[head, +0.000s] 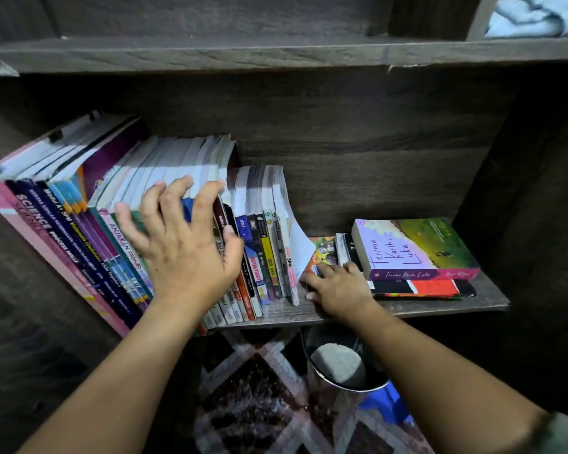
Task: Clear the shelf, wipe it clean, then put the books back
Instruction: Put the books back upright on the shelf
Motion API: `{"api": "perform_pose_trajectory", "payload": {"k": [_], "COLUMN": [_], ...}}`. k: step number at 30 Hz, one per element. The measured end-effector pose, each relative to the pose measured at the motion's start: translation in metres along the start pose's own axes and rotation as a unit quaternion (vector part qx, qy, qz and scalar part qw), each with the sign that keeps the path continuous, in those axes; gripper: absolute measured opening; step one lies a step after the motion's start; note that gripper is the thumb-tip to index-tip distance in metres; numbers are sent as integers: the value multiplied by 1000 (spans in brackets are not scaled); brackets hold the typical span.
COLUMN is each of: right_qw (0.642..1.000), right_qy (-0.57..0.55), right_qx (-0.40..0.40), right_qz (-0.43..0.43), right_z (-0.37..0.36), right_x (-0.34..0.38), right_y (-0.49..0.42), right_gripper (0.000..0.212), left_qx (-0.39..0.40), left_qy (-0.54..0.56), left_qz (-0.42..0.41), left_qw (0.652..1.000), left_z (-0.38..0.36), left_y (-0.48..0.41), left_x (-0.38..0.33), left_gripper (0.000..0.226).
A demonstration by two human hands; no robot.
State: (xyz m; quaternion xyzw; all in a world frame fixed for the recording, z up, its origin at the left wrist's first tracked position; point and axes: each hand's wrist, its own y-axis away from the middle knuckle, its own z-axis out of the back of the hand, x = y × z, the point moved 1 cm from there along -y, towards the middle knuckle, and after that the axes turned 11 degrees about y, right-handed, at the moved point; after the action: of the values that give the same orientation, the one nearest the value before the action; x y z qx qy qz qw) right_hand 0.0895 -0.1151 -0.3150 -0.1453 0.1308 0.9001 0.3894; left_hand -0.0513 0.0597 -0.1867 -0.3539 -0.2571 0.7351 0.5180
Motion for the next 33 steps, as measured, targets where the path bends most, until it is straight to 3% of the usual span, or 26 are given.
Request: {"api": "perform_pose_trajectory", "payload": {"k": [6, 10, 13, 17, 19, 24, 27, 30, 32, 33], "right_qw": [999, 995, 993, 991, 988, 959, 897, 770, 714, 707], "right_qy": [51, 87, 44, -5, -19, -181, -317, -480, -546, -567], "right_qx": [-12, -48, -78, -41, -58, -148, -256, -356, -373, -368], "right_qz": [6, -22, -74, -125, -142, -164, -172, -222, -230, -207], "right_z": [-6, -3, -2, -8, -3, 28, 61, 88, 99, 102], "right_x": [5, 11, 3, -13, -16, -15, -3, 2, 6, 9], "right_y": [2, 8, 9, 7, 8, 14, 16, 16, 17, 17], "right_gripper": [35, 54, 46, 47, 47, 59, 58, 45, 36, 35], "left_qx": [10, 13, 13, 15, 14, 15, 17, 17, 17, 17], "left_qy": [-6, -8, -7, -5, -2, -3, -8, -6, -5, -5], "left_qz": [-8, -11, -12, -9, -6, 4, 6, 6, 5, 5], "left_qw": [1000, 1000, 1000, 1000, 1000, 1000, 1000, 1000, 1000, 1000], "left_z": [2, 0, 0, 1, 1, 0, 1, 1, 2, 2], "left_y": [0, 0, 1, 1, 1, 0, 0, 0, 0, 0], "left_x": [4, 6, 6, 4, 3, 1, 0, 0, 0, 0], "left_gripper": [58, 58, 58, 58, 58, 58, 58, 57, 57, 58]}}
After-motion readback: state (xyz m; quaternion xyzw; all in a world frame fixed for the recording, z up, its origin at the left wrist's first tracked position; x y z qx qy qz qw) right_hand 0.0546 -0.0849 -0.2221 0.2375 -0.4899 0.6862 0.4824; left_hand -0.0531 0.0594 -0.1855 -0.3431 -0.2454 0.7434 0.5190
